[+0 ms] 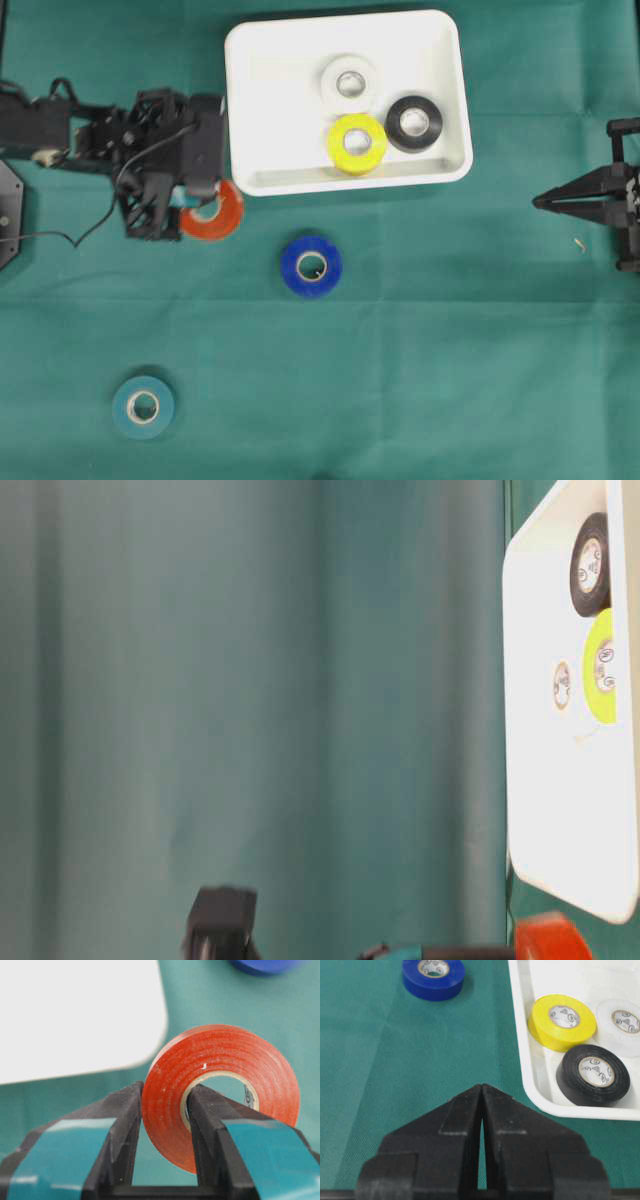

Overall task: Put the tape into the white case with the left arm.
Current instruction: 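Carry the red roll into the tray's left corner and release it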

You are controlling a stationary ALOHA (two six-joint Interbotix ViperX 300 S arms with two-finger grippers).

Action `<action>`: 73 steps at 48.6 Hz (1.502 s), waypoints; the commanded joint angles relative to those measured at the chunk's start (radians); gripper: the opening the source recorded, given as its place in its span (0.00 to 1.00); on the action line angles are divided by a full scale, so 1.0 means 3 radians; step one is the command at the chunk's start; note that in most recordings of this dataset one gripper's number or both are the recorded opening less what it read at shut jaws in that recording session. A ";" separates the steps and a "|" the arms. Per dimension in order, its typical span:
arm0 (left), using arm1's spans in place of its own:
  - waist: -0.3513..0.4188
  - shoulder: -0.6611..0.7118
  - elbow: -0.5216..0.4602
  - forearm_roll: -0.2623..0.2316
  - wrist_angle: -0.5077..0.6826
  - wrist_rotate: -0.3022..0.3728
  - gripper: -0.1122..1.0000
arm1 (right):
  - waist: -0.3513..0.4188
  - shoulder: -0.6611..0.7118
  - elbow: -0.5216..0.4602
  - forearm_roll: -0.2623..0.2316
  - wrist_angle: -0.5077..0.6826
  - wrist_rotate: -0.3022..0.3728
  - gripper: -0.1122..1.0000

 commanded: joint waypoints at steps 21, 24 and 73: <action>0.0706 0.0695 -0.0762 0.0005 -0.0036 0.0041 0.32 | -0.0005 0.0020 0.0000 0.0000 -0.0036 0.0005 0.02; 0.0782 0.0767 -0.0833 0.0005 -0.0036 0.0097 0.32 | -0.0005 0.0020 0.0000 -0.0005 -0.0036 0.0005 0.02; 0.1263 0.1396 -0.1340 0.0005 -0.0051 0.0496 0.32 | 0.0000 0.0000 0.0020 0.0000 -0.0036 0.0005 0.02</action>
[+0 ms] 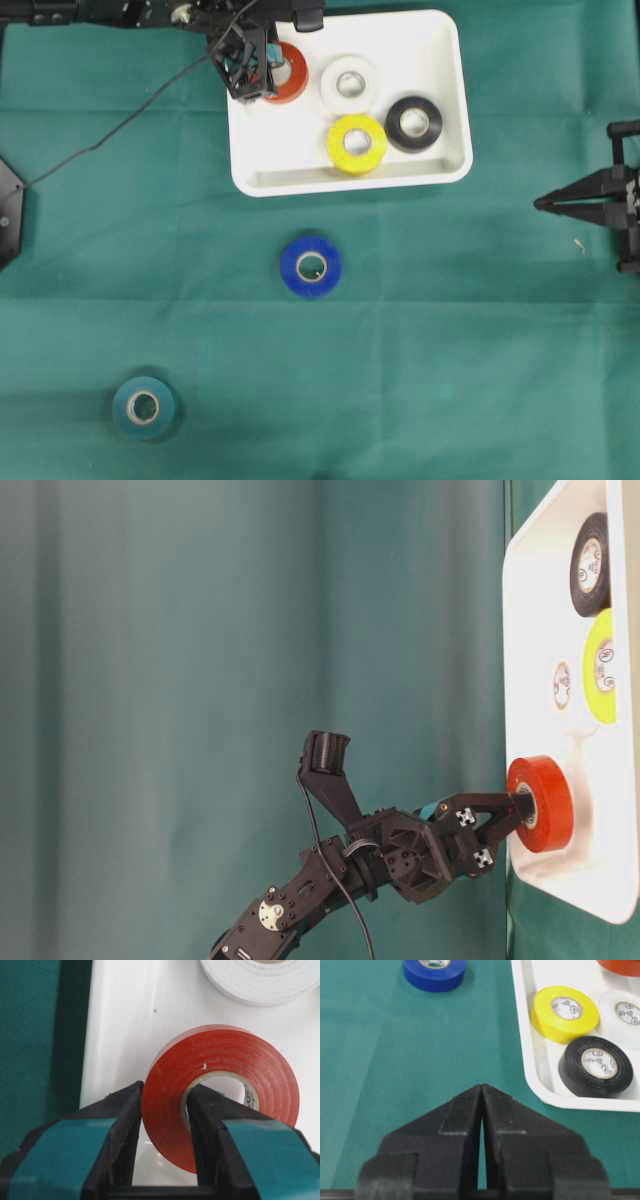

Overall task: Put the tape into the white case with the left arm.
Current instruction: 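Carry the red roll into the tray's left corner and release it, then withdraw the left gripper back to the left side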

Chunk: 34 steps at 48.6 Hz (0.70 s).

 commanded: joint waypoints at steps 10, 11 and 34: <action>0.0010 -0.0061 -0.0077 0.0000 -0.0020 0.0000 0.32 | -0.0005 0.0020 -0.0036 0.0000 -0.0031 0.0005 0.02; 0.0010 -0.0061 -0.0077 0.0000 -0.0020 0.0000 0.32 | -0.0005 0.0020 -0.0036 0.0000 -0.0031 0.0005 0.02; 0.0010 -0.0102 0.0005 0.0000 -0.0087 0.0000 0.96 | -0.0005 0.0020 -0.0041 -0.0005 -0.0031 0.0005 0.02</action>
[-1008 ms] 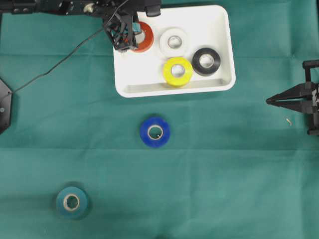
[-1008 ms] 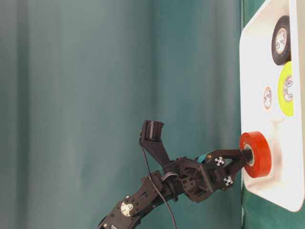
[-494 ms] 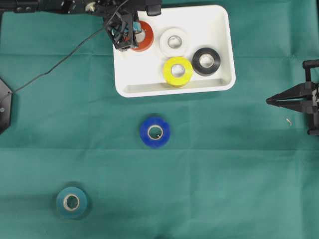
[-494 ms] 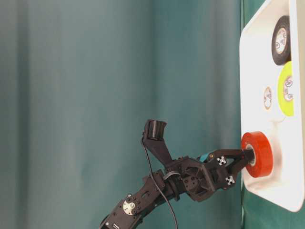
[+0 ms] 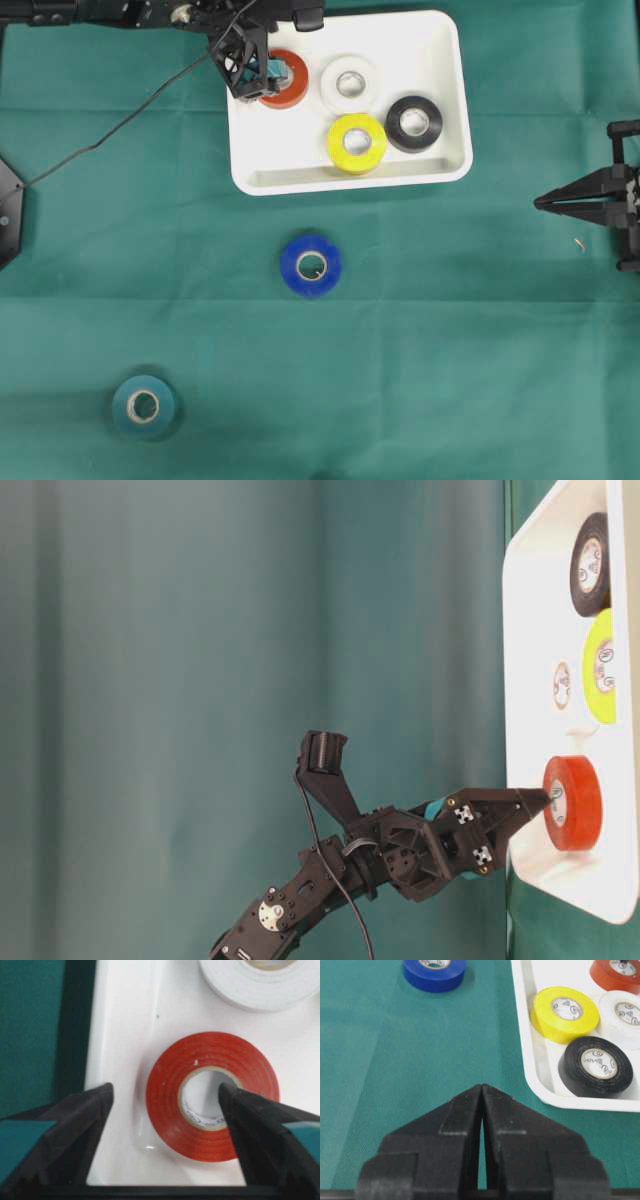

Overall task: Put the tape into the white case with the left arm.
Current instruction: 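Withdraw the left gripper back to the left side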

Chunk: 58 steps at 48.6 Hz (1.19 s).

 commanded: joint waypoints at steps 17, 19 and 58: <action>-0.0005 -0.0368 0.0199 0.0005 -0.0026 -0.0015 0.94 | -0.0005 0.0015 -0.0036 0.0000 -0.0036 0.0005 0.02; -0.0026 -0.0460 0.0261 0.0005 -0.0026 -0.0020 0.94 | -0.0005 0.0015 -0.0031 0.0000 -0.0036 0.0005 0.02; -0.0752 -0.2311 0.1856 -0.0010 -0.0291 -0.0143 0.93 | -0.0005 -0.0036 -0.0031 0.0000 -0.0036 0.0005 0.02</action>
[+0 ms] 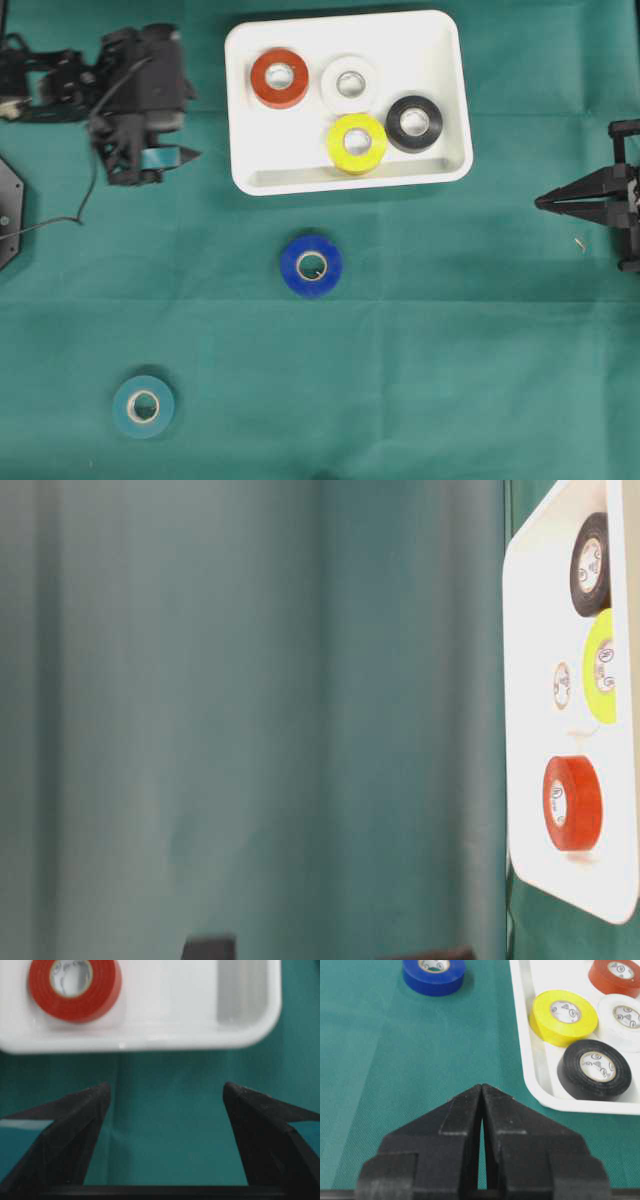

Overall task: Put the tape into the white case with the left arm.
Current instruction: 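Withdraw the left gripper back to the left side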

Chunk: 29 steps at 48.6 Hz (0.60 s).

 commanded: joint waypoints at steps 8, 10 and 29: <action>-0.0240 -0.0603 0.0327 -0.0010 -0.0046 -0.0005 0.93 | -0.0005 0.0000 -0.0031 0.0000 -0.0031 0.0005 0.02; -0.0297 -0.0675 0.0368 -0.0010 -0.0046 -0.0005 0.93 | -0.0005 0.0000 -0.0031 0.0000 -0.0031 0.0005 0.02; -0.0731 -0.1314 0.0675 -0.0020 -0.0026 -0.0020 0.92 | -0.0005 0.0000 -0.0031 0.0000 -0.0031 0.0005 0.02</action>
